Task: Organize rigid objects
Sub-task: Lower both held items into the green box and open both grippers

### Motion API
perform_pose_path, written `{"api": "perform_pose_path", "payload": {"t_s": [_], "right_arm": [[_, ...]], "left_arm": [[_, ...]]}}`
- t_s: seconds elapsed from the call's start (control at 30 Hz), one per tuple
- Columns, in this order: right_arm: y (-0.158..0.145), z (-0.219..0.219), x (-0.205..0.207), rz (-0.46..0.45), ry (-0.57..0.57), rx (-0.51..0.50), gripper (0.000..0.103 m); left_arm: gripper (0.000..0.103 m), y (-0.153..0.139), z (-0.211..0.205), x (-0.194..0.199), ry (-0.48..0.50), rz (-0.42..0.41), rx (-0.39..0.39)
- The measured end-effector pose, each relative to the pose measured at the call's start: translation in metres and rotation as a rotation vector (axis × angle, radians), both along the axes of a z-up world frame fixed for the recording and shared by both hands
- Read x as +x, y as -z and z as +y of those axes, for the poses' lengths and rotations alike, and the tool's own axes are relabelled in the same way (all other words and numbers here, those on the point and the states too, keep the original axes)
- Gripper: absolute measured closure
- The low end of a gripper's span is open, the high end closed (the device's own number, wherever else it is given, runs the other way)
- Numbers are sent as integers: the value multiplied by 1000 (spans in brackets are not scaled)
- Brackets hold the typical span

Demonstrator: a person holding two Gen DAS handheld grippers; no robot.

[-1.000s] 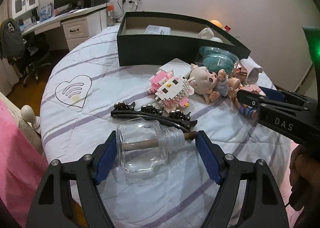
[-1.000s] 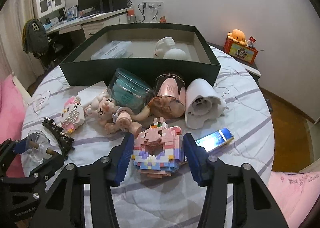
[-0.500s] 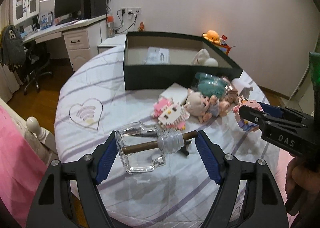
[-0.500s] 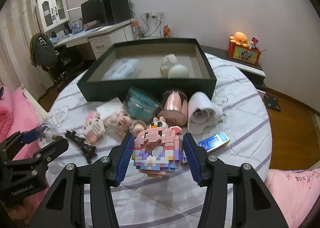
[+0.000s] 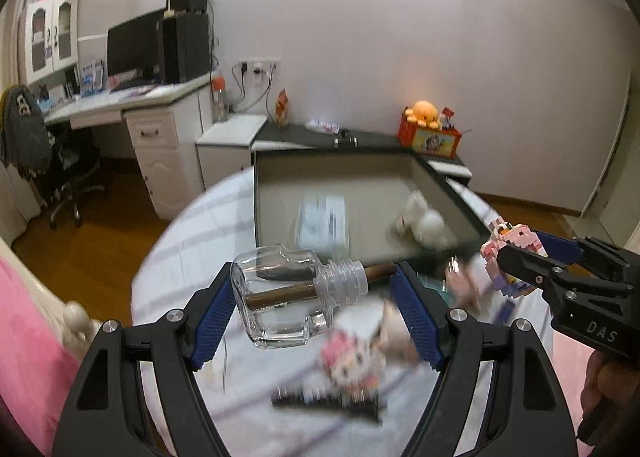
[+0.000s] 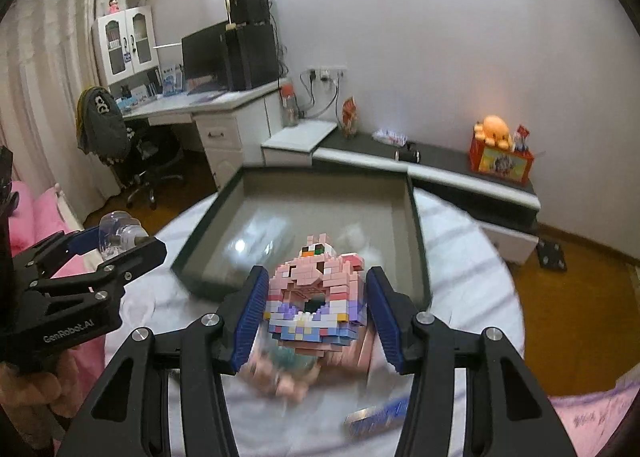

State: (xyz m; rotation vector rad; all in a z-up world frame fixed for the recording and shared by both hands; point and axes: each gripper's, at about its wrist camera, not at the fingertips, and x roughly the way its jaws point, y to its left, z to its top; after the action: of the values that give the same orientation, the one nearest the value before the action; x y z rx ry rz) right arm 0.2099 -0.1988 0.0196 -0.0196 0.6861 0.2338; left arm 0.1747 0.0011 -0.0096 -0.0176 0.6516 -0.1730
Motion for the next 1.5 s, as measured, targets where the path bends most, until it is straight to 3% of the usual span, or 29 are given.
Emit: {"api": "perform_pose_path", "payload": {"t_s": [0.2, 0.4, 0.63, 0.8, 0.93, 1.17, 1.33, 1.5], "right_arm": [[-14, 0, 65, -9, -9, 6, 51], [7, -2, 133, 58, 5, 23, 51], [59, -7, 200, 198, 33, 44, 51], [82, -11, 220, 261, 49, 36, 50], [91, -13, 223, 285, 63, 25, 49], [87, -24, 213, 281, 88, 58, 19], [72, -24, 195, 249, 100, 70, 0], [50, -31, 167, 191, 126, 117, 0]], "left_arm": [[25, -23, -5, 65, 4, -21, 1], [25, -24, -15, 134, -9, 4, 23], [25, 10, -29, 204, -24, 99, 51], [25, 37, -38, 234, -24, 166, 71], [25, 51, -41, 244, -18, 204, 84], [17, 57, -43, 245, -35, 231, 113], [4, 37, -33, 227, -49, 170, 91], [0, 5, -24, 192, -77, 83, 89]]}}
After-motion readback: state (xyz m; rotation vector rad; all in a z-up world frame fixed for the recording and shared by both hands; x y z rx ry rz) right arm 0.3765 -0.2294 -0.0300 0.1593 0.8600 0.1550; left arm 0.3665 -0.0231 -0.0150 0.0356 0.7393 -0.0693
